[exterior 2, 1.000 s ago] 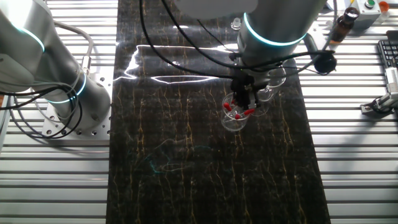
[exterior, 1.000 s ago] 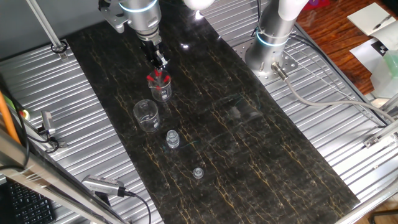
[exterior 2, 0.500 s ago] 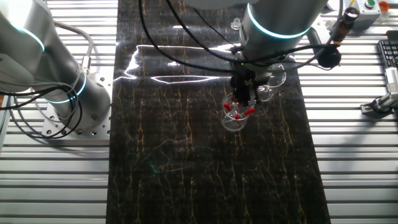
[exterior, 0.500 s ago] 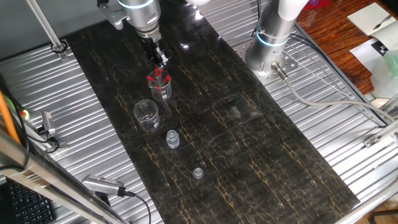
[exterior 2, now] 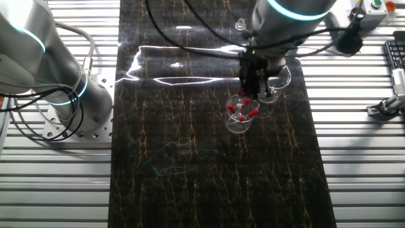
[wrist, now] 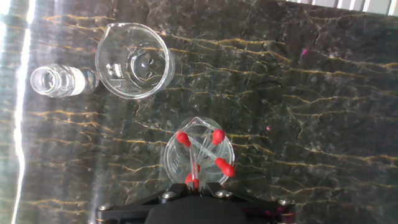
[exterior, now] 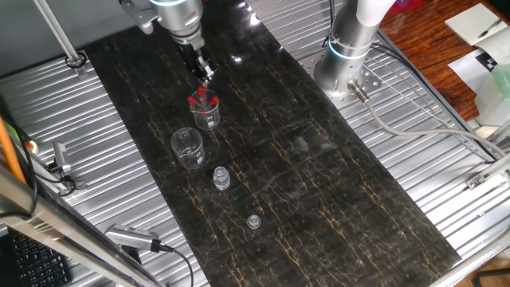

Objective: Transfer liquid using a dropper

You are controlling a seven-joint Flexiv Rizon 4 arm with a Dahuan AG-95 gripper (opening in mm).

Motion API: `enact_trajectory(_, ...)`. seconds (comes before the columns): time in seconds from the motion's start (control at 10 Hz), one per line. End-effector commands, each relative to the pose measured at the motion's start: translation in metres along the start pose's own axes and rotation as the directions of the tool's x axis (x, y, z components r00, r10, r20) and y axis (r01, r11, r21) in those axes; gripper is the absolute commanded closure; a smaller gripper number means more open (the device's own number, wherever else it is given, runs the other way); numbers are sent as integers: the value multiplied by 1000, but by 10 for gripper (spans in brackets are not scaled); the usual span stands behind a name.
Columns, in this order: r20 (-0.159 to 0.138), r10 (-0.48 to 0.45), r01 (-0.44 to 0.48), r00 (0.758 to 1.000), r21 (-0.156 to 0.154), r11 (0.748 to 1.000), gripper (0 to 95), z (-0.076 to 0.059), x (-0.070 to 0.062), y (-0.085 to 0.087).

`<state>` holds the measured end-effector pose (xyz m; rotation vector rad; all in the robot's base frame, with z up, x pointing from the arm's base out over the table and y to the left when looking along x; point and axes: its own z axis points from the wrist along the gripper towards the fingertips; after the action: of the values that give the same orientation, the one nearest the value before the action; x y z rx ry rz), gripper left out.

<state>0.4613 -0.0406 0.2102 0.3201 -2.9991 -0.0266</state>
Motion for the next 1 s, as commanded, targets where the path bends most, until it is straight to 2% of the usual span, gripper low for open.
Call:
enact_trajectory(0.1,-5,2,-2,1000,2,1000,950,-9,-3,2)
enact_trajectory(0.6,-34,19,-19,999,-2,1000,950,-37,-7,13)
enact_trajectory(1.0,-43,38,-38,998,-5,999,950,-47,-21,25)
